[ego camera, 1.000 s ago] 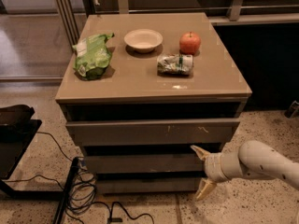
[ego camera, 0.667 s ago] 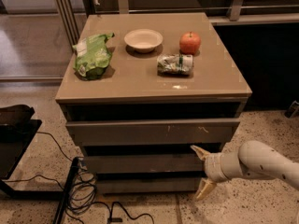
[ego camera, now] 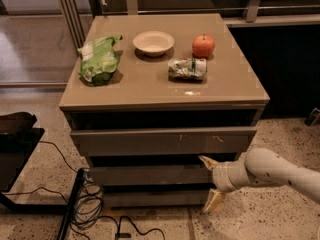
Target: Open middle drawer
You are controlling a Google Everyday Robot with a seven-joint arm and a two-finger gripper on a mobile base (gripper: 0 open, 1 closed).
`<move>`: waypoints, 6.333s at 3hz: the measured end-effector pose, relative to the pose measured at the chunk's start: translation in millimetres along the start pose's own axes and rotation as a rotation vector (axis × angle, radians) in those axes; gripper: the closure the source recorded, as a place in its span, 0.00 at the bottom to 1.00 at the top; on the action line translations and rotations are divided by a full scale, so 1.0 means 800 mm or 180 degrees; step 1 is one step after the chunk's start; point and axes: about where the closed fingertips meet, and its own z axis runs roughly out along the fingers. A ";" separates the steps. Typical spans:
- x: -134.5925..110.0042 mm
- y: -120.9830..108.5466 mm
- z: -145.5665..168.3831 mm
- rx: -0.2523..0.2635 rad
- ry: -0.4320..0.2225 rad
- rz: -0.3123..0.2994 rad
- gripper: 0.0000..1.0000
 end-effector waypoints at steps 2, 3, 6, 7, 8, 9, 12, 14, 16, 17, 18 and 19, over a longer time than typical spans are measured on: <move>0.032 -0.030 0.047 -0.0065 0.0200 0.0032 0.00; 0.047 -0.043 0.066 -0.0054 0.0230 0.0057 0.00; 0.076 -0.057 0.087 -0.0023 0.0237 0.0148 0.19; 0.076 -0.057 0.087 -0.0023 0.0236 0.0148 0.42; 0.073 -0.055 0.085 -0.0027 0.0219 0.0131 0.65; 0.068 -0.039 0.086 -0.0041 0.0178 0.0069 0.88; 0.075 -0.003 0.070 -0.0019 0.0110 0.0064 0.81; 0.074 -0.003 0.070 -0.0020 0.0109 0.0064 0.35; 0.075 0.015 0.069 -0.0063 0.0065 0.0048 0.61; 0.069 0.035 0.068 -0.0122 -0.0008 0.0043 0.84; 0.067 0.035 0.065 -0.0122 -0.0009 0.0043 1.00; 0.068 0.050 0.063 -0.0122 -0.0012 0.0051 1.00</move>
Offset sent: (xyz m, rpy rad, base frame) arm 0.0565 -0.0051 -0.0574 -0.0949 0.0337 -0.0318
